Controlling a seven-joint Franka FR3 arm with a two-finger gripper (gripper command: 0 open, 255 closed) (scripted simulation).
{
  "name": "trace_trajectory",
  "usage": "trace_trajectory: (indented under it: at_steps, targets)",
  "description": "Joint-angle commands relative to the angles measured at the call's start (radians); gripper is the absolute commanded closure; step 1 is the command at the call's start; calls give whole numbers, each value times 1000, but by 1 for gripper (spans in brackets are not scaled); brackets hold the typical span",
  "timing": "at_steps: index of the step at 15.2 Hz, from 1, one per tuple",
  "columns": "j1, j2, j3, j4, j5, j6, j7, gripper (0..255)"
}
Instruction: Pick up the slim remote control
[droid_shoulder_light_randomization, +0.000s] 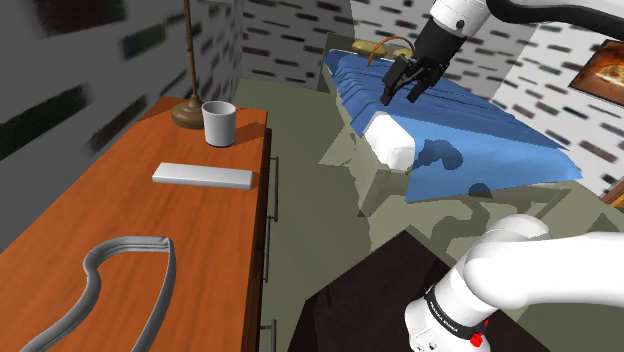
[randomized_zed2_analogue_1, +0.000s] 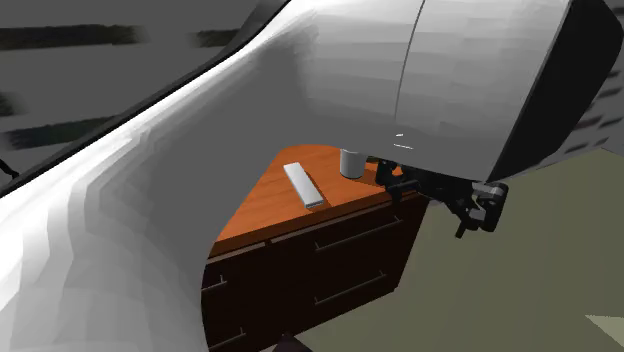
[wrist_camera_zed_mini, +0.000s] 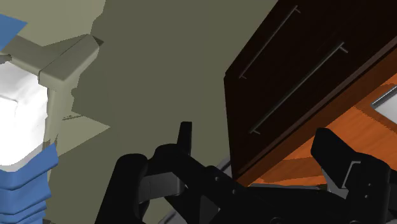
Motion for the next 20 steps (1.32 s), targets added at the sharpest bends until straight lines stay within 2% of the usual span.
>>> trace_trajectory:
  at_steps: [1,10,20]
  targets:
    - [0,0,0,0,0,0,0,0]
    - [78,304,62,123,28,118,-85,0]
    - [152,639,150,324,22,176,-166,0]
